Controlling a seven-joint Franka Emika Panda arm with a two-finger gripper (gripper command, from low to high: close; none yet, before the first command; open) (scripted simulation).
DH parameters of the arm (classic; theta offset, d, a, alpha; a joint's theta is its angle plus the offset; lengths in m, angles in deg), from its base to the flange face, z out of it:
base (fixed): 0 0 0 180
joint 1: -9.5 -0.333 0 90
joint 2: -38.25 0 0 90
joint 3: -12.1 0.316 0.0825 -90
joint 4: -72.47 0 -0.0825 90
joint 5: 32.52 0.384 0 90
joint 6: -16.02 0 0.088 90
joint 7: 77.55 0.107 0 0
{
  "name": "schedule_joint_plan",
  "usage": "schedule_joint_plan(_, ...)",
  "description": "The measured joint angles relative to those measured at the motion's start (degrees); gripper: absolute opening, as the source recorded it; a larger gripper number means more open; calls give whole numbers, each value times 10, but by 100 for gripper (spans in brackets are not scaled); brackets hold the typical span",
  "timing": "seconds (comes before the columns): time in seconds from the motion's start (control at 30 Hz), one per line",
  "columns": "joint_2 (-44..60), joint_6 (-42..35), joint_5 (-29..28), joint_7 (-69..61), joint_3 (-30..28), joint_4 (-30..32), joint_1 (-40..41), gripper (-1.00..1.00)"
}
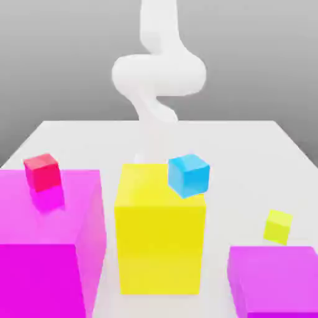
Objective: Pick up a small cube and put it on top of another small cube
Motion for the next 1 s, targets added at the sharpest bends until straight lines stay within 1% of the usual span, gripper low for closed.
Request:
schedule_joint_plan(0.2,103,88,-58,-154,-106,18,21,0)
schedule_joint_plan(0.5,264,229,-157,-391,-245,46,64,0)
schedule_joint_plan(0.57,301,265,-194,-443,-268,52,77,0)
schedule_joint_plan(0.7,372,338,-290,-544,-303,62,110,0)
schedule_joint_plan(0.8,422,390,-384,-605,-324,68,149,0)
schedule_joint_plan(0.9,468,435,-501,-646,-350,68,175,0)
schedule_joint_plan(1.0,513,479,-638,-668,-398,63,173,0)
